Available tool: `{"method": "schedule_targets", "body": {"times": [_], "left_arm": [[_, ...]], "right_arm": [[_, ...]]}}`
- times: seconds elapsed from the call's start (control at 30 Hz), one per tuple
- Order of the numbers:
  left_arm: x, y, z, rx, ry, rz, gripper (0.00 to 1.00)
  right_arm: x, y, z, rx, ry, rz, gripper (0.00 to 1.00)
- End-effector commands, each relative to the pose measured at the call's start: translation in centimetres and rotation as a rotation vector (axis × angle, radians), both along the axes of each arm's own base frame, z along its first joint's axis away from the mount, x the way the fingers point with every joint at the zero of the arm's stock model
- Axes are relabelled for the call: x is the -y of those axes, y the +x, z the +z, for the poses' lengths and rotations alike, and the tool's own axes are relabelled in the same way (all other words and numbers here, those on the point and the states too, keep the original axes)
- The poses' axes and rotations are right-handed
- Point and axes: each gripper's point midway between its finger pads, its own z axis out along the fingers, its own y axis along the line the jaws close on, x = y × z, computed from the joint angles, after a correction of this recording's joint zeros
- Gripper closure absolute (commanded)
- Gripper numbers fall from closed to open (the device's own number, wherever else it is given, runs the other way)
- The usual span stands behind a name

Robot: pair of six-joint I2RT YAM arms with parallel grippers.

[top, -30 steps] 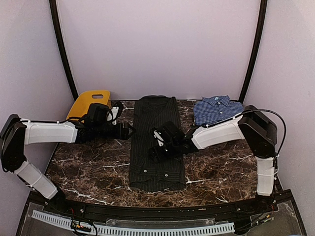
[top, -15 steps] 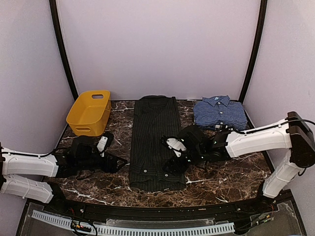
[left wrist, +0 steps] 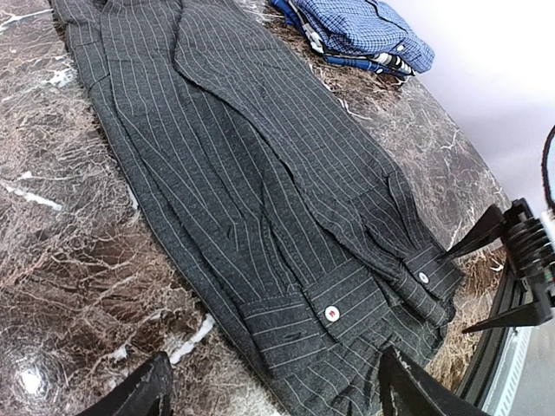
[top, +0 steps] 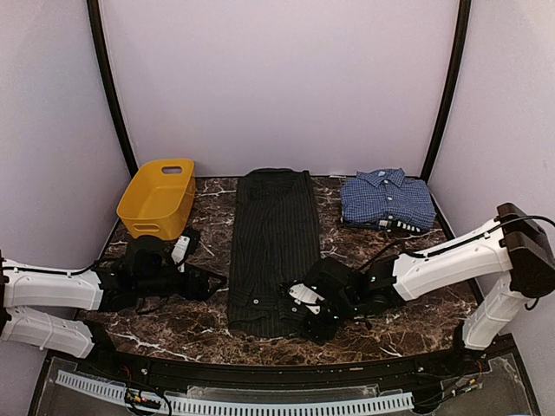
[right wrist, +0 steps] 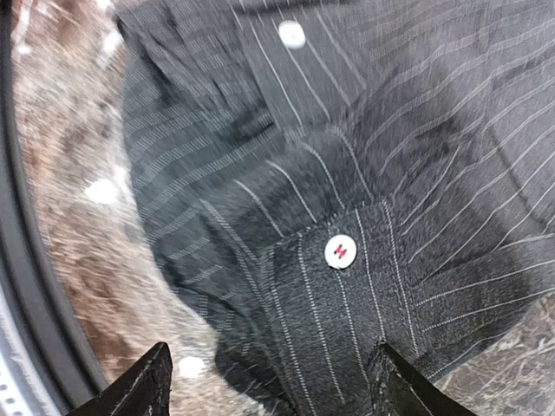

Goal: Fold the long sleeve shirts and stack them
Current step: Pick up the rectangle-folded shirt from the center of the board.

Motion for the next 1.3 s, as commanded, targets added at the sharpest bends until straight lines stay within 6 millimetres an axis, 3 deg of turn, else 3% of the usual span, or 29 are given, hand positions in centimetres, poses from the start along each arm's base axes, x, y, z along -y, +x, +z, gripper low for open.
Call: {"method": "schedule_targets", "body": {"times": [0.0,0.17,0.3,0.6,0.93,1.13,1.27], "left_arm": [[0.4,0.1,0.9,-0.002,-0.015,-0.005,0.2],[0.5,-0.1,0.5,-0.016,-0.01,-0.02,0.2],[0.7,-0.5,-0.1,-0.045,0.0,-0.039,0.2],[1.1,-2.4,-1.0,-0.055,0.001,-0.101,0.22],[4.0,-7.6,-3.0,-0.022,0.03,-0.319,0.22],[6.1,-9.3,-3.9,0.04,0.127,-0.423,0.21],[7.1,-10.1,-4.3,0.092,0.187,-0.495,0.21]], "right_arm": [[0.6,0.5,-1.4,0.043,-0.086,0.002,0.28],[0.9,0.5,-2.2,0.058,-0.121,-0.007,0.36],[1.2,0.1,-2.7,0.061,-0.145,-0.024,0.49],[2.7,-2.1,-3.9,-0.003,-0.185,-0.056,0.99],[3.9,-3.6,-2.0,-0.093,-0.178,-0.084,1.0],[4.2,-4.8,-1.5,-0.179,-0.16,-0.051,1.0],[4.2,-4.6,-1.1,-0.219,-0.139,-0.045,1.0]]}}
